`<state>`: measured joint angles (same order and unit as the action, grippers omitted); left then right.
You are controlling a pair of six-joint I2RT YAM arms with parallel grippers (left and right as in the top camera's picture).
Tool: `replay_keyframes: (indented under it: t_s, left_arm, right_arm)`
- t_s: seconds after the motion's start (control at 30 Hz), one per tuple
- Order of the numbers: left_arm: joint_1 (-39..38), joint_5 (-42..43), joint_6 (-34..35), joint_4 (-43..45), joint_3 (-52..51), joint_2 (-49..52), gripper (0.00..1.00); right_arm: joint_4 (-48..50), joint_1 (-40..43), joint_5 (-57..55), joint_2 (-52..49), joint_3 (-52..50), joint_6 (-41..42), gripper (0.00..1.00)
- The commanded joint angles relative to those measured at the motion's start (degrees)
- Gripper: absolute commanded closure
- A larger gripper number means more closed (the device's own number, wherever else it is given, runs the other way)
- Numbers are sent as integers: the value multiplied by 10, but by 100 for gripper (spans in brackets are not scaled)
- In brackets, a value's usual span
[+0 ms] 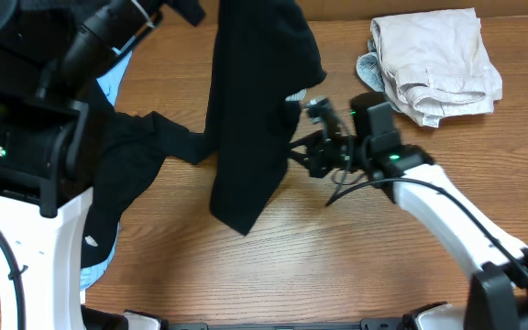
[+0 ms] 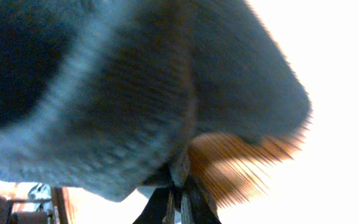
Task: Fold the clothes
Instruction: 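Grasp the hanging black shirt's lower edge with the right gripper, then stretch the black shirt between both grippers and swing it over the table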
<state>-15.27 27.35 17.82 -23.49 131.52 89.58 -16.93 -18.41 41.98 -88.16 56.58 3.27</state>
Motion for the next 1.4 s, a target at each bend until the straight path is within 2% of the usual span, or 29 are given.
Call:
replay_keyframes:
  t_s: [0.0,0.17,0.3,0.47,0.67,0.8,0.93,1.13,1.37]
  left_arm:
    - [39,-14,-11,-20,15,-10,96]
    - [123,-54,-12,-91,15,-9,96]
    - [176,-53,-12,-115,14,-8,96]
    - [194,-53,-17,-105,15,-21,96]
    - [202,-55,-62,-105,15,-69,96]
    - [231,-101,-63,-123,15,-110,96]
    - [263,-165,-63,-170,15,-135,96]
    - [268,-173,-76,-246,15,-132,96]
    - [268,-168,-81,-241,15,-136,96]
  right_arm:
    - [-58,40,-53,76,57,10,96]
    - [-229,92,-204,133,174,-30,96]
    - [-323,108,-296,139,290,-37,96]
    - [-390,129,-322,139,459,-37,96]
    - [-480,158,-369,139,648,-38,96]
    - [-536,175,-374,139,742,-62,96]
    - [-581,182,-375,139,796,-68,96]
    - [-617,182,-375,139,802,-67,96]
    - [-622,182,-374,161,803,-67,96]
